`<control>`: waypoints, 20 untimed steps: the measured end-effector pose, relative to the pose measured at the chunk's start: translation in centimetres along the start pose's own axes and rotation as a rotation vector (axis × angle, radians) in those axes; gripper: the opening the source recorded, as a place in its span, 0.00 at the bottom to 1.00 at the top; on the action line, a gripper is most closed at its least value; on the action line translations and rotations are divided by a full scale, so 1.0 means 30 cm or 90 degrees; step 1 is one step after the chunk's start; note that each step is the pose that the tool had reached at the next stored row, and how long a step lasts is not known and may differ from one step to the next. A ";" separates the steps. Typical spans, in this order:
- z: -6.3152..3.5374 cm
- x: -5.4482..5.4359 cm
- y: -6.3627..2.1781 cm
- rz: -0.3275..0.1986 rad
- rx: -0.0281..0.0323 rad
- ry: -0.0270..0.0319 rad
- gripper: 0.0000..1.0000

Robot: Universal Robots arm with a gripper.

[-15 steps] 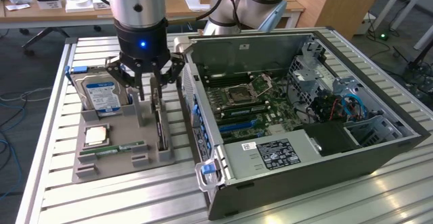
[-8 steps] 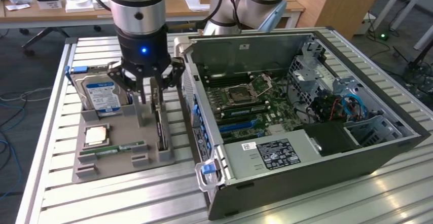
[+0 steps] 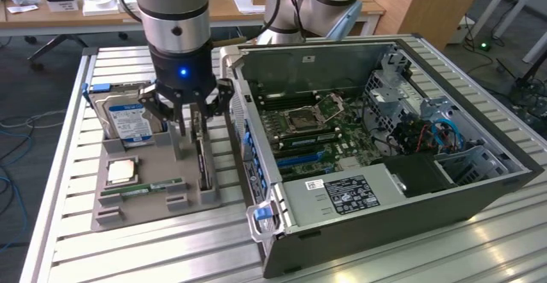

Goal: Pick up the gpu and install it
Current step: 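Pick up the gpu and move the gpu toward the slot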

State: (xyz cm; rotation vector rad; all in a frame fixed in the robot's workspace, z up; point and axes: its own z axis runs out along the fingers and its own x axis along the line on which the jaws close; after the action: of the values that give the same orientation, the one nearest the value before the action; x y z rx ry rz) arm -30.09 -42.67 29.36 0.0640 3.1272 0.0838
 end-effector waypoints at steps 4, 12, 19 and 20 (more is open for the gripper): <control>0.011 0.000 0.000 0.000 0.0000 -0.0003 0.42; 0.020 0.000 0.000 0.000 0.0000 -0.0006 0.42; 0.055 0.000 -0.002 0.000 -0.0001 -0.0007 0.42; 0.060 0.000 -0.003 0.000 0.0000 -0.0007 0.42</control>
State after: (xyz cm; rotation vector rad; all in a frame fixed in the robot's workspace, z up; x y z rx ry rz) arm -30.08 -42.66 27.54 0.0628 3.1262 0.0838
